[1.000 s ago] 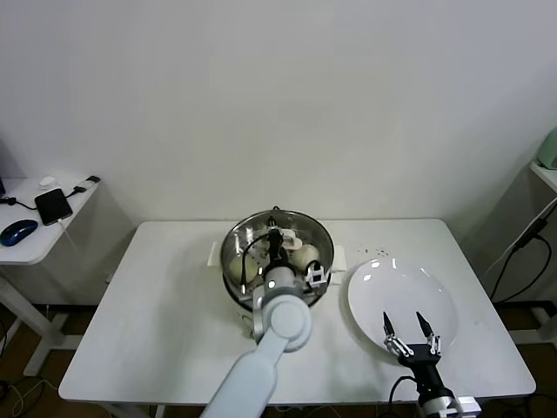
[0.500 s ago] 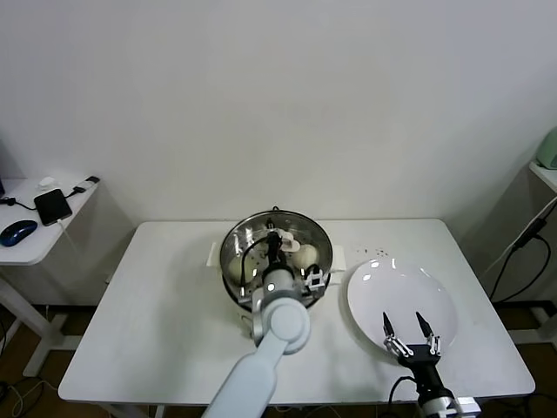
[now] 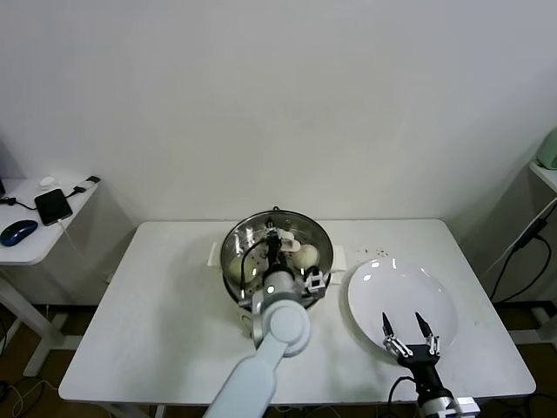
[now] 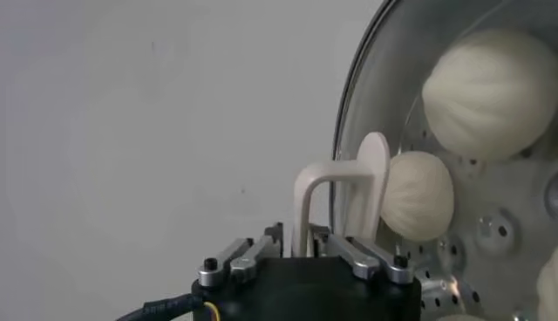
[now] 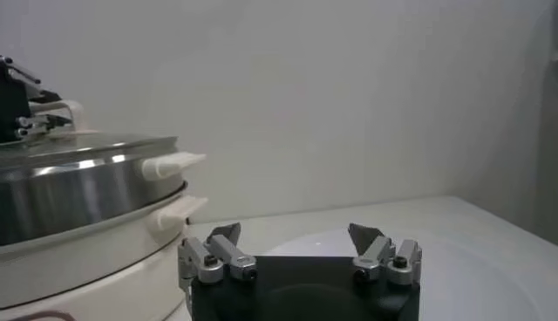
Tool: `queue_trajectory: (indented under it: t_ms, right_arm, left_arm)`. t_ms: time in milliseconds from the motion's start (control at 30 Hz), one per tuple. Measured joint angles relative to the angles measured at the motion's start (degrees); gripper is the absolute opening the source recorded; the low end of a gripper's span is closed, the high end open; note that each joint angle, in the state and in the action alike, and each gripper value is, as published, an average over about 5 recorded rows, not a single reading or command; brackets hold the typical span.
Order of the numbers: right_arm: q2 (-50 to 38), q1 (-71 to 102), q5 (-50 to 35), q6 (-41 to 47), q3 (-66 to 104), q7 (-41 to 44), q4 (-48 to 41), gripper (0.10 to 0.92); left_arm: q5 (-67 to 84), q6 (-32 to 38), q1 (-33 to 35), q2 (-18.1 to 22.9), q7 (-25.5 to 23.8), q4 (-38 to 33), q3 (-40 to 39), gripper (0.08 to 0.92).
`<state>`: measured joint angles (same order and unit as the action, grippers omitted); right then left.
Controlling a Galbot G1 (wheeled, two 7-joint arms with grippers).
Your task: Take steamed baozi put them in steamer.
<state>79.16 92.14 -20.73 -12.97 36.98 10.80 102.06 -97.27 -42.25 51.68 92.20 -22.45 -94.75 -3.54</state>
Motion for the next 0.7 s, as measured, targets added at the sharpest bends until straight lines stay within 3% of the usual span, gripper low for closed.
queue_trajectory:
  t_ms: [567,700]
  right_arm:
    - [-0.08,-0.24,-0.01,0.00,0.24,0.00,-0.15,0.823]
    - [-0.05,-0.37,0.00,0.02,0.18,0.00,-0.23,0.823]
  left_arm:
    - [0.85,0.35,5.42,0.02,-2.62,-8.54,-1.51,0.758]
    - [1.17,0.86,7.07,0.02,-3.38,-10.87,-1.33,0.816]
